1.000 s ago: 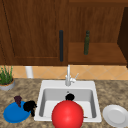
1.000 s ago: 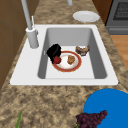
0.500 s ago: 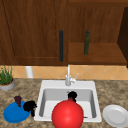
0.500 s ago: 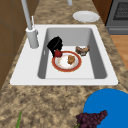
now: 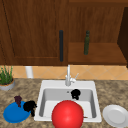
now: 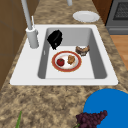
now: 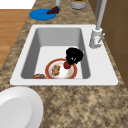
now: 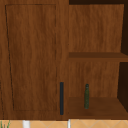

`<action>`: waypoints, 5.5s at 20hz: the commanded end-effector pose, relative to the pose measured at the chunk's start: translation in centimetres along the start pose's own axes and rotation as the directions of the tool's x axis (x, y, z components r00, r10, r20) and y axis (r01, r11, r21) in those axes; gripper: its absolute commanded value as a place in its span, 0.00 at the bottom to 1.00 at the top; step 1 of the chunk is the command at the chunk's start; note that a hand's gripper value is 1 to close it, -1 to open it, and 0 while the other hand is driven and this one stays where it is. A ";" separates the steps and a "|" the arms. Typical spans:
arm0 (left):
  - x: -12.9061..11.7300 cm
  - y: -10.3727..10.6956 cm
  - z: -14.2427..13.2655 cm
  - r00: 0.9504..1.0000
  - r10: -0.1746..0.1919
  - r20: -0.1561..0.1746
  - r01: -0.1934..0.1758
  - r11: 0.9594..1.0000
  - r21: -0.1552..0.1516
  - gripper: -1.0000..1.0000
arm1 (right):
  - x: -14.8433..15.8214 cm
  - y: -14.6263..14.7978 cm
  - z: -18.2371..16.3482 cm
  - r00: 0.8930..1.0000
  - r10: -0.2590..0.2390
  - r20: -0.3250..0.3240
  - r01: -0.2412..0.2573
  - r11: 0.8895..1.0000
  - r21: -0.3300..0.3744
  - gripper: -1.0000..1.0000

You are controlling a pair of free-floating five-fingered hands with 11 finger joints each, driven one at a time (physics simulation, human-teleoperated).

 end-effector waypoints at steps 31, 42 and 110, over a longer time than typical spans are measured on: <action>0.0 0.0 0.0 1.000 0.000 0.000 0.000 1.000 0.000 0.50 | 8.3 5.9 -1.2 0.922 0.025 0.387 -0.081 0.988 0.130 0.00; 0.0 0.0 0.0 1.000 0.000 0.000 0.000 1.000 0.000 0.50 | 7.9 7.2 -2.3 0.789 0.227 0.571 -0.283 0.959 0.010 1.00; 0.0 0.0 0.0 1.000 0.000 0.000 0.000 1.000 0.000 0.50 | -5.6 -9.3 17.8 0.834 0.085 0.546 -0.123 0.992 0.032 0.00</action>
